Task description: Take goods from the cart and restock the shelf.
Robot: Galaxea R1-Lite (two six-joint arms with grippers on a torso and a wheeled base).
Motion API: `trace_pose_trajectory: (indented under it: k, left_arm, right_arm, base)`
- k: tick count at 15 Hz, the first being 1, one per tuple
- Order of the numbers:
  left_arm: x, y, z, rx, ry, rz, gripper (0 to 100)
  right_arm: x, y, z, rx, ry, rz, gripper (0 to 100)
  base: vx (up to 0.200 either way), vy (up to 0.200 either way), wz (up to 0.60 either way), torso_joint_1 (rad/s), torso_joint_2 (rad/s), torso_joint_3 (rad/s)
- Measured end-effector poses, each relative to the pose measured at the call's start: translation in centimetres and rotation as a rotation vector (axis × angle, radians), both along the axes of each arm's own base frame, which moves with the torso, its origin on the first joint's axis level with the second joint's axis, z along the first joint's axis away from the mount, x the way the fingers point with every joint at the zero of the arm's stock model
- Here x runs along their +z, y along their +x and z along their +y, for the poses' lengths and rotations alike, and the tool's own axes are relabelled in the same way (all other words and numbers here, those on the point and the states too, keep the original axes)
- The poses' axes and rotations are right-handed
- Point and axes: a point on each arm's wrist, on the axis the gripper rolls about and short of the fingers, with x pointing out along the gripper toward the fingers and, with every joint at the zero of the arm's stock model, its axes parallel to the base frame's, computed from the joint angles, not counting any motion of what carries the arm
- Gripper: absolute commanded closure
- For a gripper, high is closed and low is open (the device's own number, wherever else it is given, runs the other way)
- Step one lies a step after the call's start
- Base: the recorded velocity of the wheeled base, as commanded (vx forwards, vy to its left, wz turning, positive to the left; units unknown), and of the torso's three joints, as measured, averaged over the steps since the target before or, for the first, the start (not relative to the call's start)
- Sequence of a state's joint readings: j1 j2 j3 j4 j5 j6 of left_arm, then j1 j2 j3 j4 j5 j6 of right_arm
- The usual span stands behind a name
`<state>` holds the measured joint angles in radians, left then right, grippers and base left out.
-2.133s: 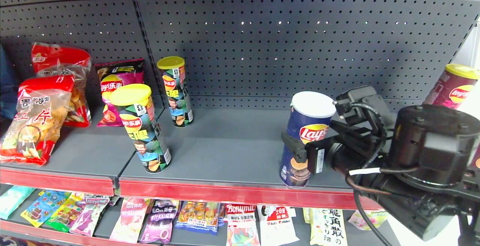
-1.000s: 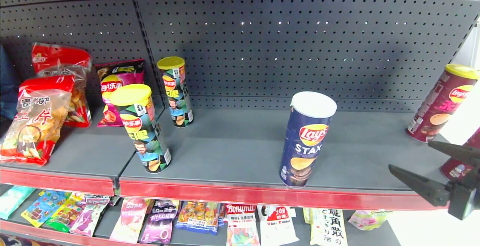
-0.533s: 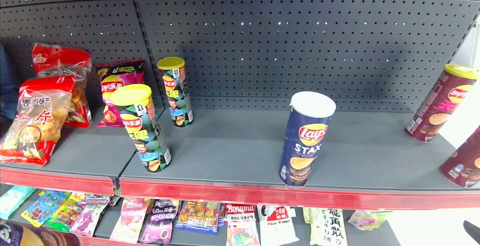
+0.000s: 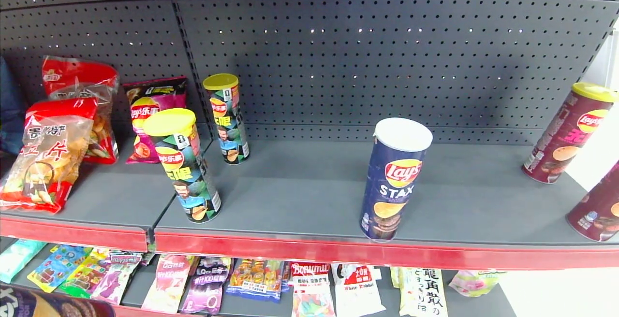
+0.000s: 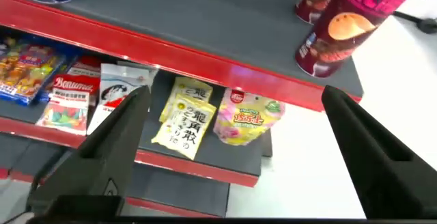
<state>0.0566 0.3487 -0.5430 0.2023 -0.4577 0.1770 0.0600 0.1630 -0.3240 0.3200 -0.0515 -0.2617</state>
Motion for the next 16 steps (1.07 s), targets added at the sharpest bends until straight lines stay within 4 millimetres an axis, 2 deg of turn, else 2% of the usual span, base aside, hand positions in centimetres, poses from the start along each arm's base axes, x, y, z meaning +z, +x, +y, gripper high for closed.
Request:
trace_pose_trajectory:
  k: [3,10,13,16]
  left_arm:
    - [0.2,0.1,0.0,0.027,0.022,-0.010,100]
    - [0.0,0.5,0.2,0.077,0.060,-0.005,100]
    - [0.0,0.6,0.2,0.081,0.061,-0.002,100]
    - [0.0,0.6,0.2,0.078,0.061,-0.003,100]
  right_arm:
    - [-1.1,-0.3,-0.1,-0.047,-0.006,-0.013,0]
    - [-1.4,-0.4,-0.1,-0.048,-0.025,-0.020,0]
    - [-1.4,-0.4,-0.1,-0.054,-0.028,-0.017,0]
    - [-1.5,-0.4,-0.1,-0.054,-0.028,-0.016,0]
  base:
    - [0.000,0.000,0.00,0.000,0.00,0.000]
    - [0.000,0.000,0.00,0.000,0.00,0.000]
    - [-0.200,0.000,0.00,0.006,0.00,-0.001]
    - [0.000,0.000,0.00,0.000,0.00,0.000]
